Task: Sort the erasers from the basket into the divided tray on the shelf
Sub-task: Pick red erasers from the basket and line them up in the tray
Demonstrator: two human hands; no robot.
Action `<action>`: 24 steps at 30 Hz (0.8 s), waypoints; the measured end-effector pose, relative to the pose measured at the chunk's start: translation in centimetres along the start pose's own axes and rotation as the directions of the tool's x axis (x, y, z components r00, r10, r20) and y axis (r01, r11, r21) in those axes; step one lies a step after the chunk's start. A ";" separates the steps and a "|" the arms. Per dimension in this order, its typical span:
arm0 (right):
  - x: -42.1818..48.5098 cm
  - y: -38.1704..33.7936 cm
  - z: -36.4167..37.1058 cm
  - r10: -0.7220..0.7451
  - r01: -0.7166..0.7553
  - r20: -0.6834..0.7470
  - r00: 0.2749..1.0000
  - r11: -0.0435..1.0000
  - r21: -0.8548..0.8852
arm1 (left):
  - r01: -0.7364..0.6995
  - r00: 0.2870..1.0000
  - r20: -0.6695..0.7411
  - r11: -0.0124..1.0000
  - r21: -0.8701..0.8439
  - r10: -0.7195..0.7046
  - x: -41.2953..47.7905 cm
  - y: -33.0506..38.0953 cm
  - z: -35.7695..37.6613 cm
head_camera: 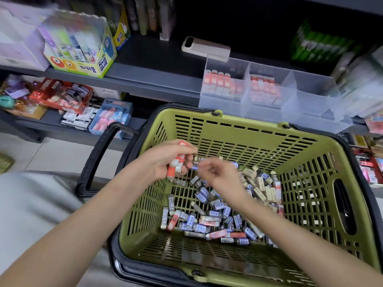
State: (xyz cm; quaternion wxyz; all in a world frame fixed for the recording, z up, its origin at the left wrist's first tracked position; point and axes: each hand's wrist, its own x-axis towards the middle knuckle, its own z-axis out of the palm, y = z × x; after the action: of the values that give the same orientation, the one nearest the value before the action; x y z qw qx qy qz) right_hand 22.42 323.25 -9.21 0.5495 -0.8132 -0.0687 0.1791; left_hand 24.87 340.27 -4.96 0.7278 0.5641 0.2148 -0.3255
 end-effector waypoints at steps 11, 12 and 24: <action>1.2 9.5 7.0 -0.040 0.556 0.682 0.730 0.614 -0.560 | -0.078 0.997 -0.012 0.997 0.023 0.078 0.1 -0.3 -0.6; 1.1 9.0 6.3 -0.074 0.504 0.635 0.769 0.681 -0.531 | -0.090 0.995 -0.038 0.992 0.088 0.094 0.3 -0.4 -0.7; -1.4 -0.2 -7.2 0.021 -0.146 0.281 0.960 0.890 0.432 | -0.003 0.936 0.330 0.934 0.357 -0.123 2.1 -1.5 4.1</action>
State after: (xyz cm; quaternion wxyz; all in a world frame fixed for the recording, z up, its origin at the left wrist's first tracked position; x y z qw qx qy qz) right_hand 23.78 316.62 -6.37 0.6991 -0.6351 -0.0640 0.3222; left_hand 25.03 335.66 -6.31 0.6309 0.6119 0.0389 -0.4754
